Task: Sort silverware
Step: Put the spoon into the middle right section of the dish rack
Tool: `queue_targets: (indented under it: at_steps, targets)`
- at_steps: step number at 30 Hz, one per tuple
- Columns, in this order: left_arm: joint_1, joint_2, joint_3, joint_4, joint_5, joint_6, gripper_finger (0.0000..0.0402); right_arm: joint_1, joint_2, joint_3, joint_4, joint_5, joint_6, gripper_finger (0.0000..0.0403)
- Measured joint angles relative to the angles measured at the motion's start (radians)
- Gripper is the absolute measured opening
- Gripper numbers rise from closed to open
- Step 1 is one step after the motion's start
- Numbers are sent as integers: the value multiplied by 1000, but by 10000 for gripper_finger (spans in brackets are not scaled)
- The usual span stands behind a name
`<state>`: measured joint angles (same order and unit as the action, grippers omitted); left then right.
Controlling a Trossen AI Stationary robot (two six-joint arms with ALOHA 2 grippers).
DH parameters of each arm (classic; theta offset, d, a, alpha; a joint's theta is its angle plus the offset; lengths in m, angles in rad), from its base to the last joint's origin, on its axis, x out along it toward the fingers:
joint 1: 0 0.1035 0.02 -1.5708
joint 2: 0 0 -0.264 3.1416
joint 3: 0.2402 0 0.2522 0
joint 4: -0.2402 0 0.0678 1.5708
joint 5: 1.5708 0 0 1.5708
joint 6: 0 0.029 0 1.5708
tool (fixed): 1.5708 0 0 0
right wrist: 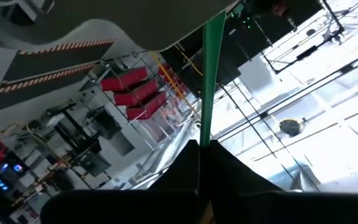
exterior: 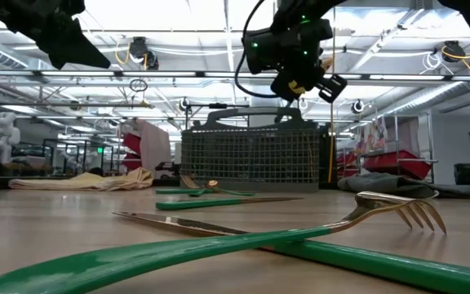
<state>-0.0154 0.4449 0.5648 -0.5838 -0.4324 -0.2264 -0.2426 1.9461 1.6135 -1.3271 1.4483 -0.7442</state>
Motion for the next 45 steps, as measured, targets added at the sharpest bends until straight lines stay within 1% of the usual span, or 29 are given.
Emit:
queue_targets:
  at_steps: [3, 6, 11, 13, 15, 16, 19, 21, 23, 25, 34, 40, 45]
  targets:
    - [0, 0, 0, 0, -2, 0, 21, 10, -5, 2, -4, 48, 24, 0]
    - [0, 0, 0, 0, -6, 0, 21, 16, -35, 40, -27, 89, 104, 0]
    - [0, 0, 0, 0, -14, -2, 21, 45, -106, 108, -30, 97, 143, 0]
    - [0, 0, 0, 0, -14, -2, 21, 71, -137, 123, -30, 64, 117, 0]
    - [0, 0, 0, 0, -14, -2, 21, 106, -160, 124, -26, -12, 58, 0]
    - [0, 0, 0, 0, -14, -2, 21, 126, -161, 124, -18, -32, 39, 0]
    - [0, 0, 0, 0, -14, -2, 21, 183, -147, 122, -31, -59, -8, 0]
    - [0, 0, 0, 0, -14, 0, 21, 210, -138, 122, -24, -100, -34, 0]
    - [0, 0, 0, 0, -14, 4, 21, 221, -117, 123, -26, -133, -47, 0]
    - [0, 0, 0, -1, -14, 4, 21, 222, -84, 120, -26, -139, -68, 0]
    - [0, 0, 0, -1, -15, 5, 21, 182, 62, 117, -29, -120, -174, 0]
    - [0, 0, 0, -2, -15, 6, 21, 149, 112, 118, -49, -119, -192, 0]
    - [0, 0, 0, -5, -15, 6, 21, 123, 113, 118, -69, -118, -225, 0]
